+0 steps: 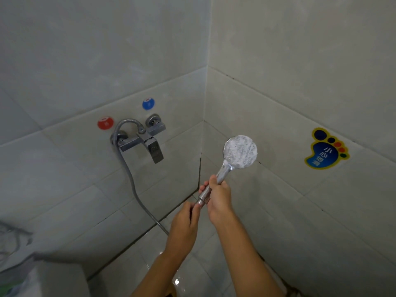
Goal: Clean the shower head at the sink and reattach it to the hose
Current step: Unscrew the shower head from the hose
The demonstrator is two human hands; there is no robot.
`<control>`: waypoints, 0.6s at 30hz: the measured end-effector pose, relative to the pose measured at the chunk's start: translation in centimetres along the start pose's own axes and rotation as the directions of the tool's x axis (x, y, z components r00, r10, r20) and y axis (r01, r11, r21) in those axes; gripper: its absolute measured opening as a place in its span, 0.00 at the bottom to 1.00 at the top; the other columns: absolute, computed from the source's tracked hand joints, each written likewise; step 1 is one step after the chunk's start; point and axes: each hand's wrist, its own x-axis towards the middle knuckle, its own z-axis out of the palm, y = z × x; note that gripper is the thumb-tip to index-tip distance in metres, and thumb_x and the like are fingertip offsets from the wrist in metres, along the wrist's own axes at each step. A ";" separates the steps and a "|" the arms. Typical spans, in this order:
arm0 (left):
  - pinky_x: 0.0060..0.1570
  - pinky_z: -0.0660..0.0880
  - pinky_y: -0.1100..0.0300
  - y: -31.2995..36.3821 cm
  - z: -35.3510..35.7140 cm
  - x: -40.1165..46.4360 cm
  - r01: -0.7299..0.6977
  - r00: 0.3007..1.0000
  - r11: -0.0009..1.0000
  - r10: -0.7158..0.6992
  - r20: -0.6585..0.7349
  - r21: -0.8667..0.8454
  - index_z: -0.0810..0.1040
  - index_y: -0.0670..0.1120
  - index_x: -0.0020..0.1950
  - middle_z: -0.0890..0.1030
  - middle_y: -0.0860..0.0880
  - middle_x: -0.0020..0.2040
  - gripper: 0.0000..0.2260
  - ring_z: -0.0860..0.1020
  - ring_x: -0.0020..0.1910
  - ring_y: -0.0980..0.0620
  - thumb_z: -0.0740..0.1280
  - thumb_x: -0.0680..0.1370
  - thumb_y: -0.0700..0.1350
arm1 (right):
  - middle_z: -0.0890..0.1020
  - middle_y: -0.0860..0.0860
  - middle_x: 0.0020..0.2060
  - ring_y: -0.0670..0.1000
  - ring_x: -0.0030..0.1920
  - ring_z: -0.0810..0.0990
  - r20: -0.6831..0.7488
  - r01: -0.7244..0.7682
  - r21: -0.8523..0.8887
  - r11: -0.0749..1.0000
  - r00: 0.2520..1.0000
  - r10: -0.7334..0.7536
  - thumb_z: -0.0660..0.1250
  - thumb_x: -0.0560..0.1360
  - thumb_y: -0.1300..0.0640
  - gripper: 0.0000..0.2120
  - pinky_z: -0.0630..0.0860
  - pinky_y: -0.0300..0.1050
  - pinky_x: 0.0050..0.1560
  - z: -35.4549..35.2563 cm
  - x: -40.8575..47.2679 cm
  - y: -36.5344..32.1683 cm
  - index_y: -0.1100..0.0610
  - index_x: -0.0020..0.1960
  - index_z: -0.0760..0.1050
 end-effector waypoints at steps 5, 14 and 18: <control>0.34 0.75 0.54 -0.1 -0.3 -0.2 -0.038 0.999 0.999 0.038 -0.016 -0.036 0.69 0.54 0.51 0.78 0.50 0.38 0.07 0.76 0.34 0.51 0.67 0.78 0.46 | 0.75 0.53 0.36 0.49 0.34 0.78 -0.015 -0.004 0.005 1.000 1.000 0.004 0.60 0.83 0.58 0.06 0.78 0.45 0.40 0.0 0.0 0.2 0.61 0.52 0.71; 0.26 0.70 0.51 -0.1 0.2 -0.1 0.038 0.999 0.999 -0.037 0.027 -0.011 0.71 0.50 0.47 0.73 0.51 0.31 0.11 0.69 0.26 0.57 0.55 0.81 0.54 | 0.76 0.53 0.37 0.50 0.36 0.79 -0.014 -0.005 -0.005 1.000 1.000 0.005 0.60 0.83 0.57 0.07 0.78 0.45 0.41 -0.3 -0.1 0.1 0.61 0.54 0.72; 0.28 0.71 0.56 0.6 0.2 -0.1 0.015 0.999 0.999 -0.014 0.038 -0.038 0.70 0.54 0.51 0.76 0.50 0.34 0.05 0.71 0.28 0.57 0.57 0.81 0.53 | 0.76 0.53 0.36 0.50 0.36 0.78 -0.026 -0.004 -0.009 1.000 1.000 0.004 0.60 0.83 0.58 0.06 0.78 0.45 0.41 -0.4 0.0 -0.1 0.61 0.53 0.72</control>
